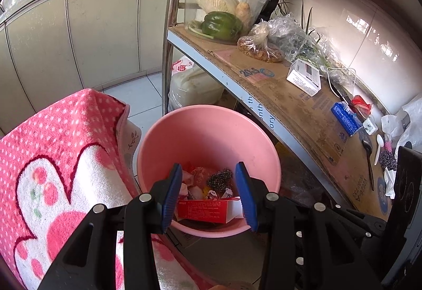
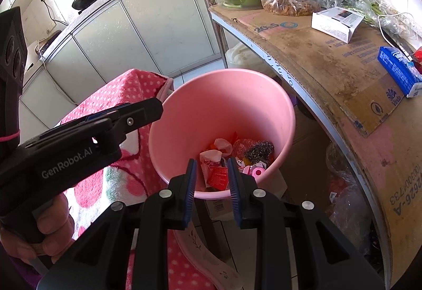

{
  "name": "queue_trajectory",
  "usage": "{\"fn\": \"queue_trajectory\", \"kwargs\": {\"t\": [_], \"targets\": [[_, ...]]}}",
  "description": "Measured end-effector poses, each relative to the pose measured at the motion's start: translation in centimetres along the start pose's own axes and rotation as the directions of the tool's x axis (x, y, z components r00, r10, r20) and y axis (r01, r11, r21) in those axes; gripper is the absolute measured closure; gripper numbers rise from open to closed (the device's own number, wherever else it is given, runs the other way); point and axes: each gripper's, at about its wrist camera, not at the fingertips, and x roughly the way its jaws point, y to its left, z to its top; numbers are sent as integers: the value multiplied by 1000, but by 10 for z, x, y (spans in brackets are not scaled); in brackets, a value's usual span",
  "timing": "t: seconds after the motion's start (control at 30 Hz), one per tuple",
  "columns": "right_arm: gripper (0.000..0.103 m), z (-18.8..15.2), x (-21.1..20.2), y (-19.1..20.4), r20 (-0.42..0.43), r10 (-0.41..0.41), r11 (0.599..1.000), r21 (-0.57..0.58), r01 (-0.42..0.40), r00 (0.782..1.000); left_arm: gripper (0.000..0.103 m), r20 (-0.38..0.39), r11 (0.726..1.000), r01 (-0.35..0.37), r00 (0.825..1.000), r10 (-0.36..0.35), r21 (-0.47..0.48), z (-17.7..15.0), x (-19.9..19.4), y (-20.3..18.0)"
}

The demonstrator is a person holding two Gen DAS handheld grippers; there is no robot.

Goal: Collect trash
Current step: 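Hold both open tools above the bucket, then raise them away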

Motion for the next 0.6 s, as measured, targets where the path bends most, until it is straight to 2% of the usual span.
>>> {"fn": "queue_trajectory", "kwargs": {"t": [0.43,0.6], "targets": [[78,0,4,6,1,-18,1000,-13,18,1000,62,0,1000,0,1000,0,3,-5,1,5],[78,0,-1,10,23,-40,999,-24,41,999,62,30,1000,-12,999,12,20,-7,-7,1]]}}
